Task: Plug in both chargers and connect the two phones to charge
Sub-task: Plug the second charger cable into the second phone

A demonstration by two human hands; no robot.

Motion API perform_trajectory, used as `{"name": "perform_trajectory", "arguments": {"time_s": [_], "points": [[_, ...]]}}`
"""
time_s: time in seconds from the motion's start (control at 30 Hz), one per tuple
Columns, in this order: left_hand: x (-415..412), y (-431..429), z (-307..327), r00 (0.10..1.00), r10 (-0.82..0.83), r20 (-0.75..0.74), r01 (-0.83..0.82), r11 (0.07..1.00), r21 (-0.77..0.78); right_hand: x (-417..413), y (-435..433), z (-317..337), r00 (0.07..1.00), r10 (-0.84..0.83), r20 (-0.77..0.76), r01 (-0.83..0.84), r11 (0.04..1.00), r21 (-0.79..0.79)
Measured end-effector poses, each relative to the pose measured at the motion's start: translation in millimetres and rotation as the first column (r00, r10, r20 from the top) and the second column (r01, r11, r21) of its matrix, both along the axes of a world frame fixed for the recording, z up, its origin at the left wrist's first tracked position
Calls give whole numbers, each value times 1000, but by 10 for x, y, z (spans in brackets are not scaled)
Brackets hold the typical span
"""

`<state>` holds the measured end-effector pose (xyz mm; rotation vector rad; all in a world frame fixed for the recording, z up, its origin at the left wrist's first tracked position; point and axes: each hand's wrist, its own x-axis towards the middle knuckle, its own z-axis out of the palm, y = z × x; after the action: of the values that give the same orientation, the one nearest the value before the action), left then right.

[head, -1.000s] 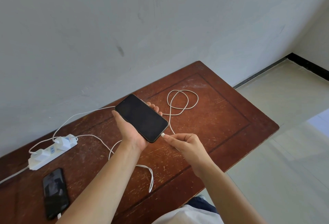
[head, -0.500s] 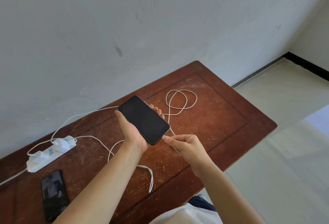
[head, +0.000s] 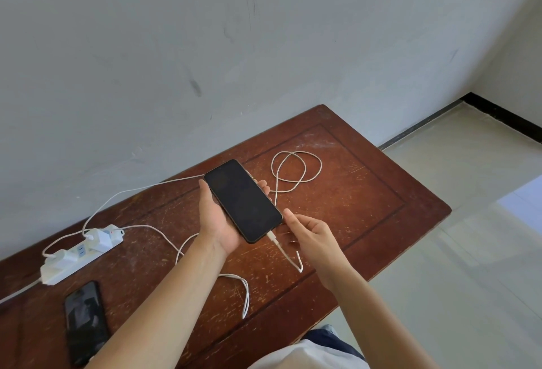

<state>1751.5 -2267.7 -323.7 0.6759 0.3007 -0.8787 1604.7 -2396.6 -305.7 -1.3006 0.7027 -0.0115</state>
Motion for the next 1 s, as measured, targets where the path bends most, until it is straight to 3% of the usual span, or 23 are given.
{"name": "perform_trajectory", "arguments": {"time_s": [0.13, 0.37, 0.6, 1.0], "points": [[-22, 15, 50, 996, -85, 23, 84, 995, 60, -65, -3, -91, 1000, -28, -5, 28, 999, 18], [-43, 43, 103, 994, -85, 64, 65, 963, 261, -141, -3, -169, 998, -61, 21, 60, 997, 56], [-142, 83, 95, 992, -103, 72, 88, 979, 182, -149, -8, -237, 996, -85, 1, 85, 993, 77], [-191, 165, -37, 993, -40, 109, 16, 977, 212, -116, 23, -307, 996, -87, 3, 86, 992, 91]]}}
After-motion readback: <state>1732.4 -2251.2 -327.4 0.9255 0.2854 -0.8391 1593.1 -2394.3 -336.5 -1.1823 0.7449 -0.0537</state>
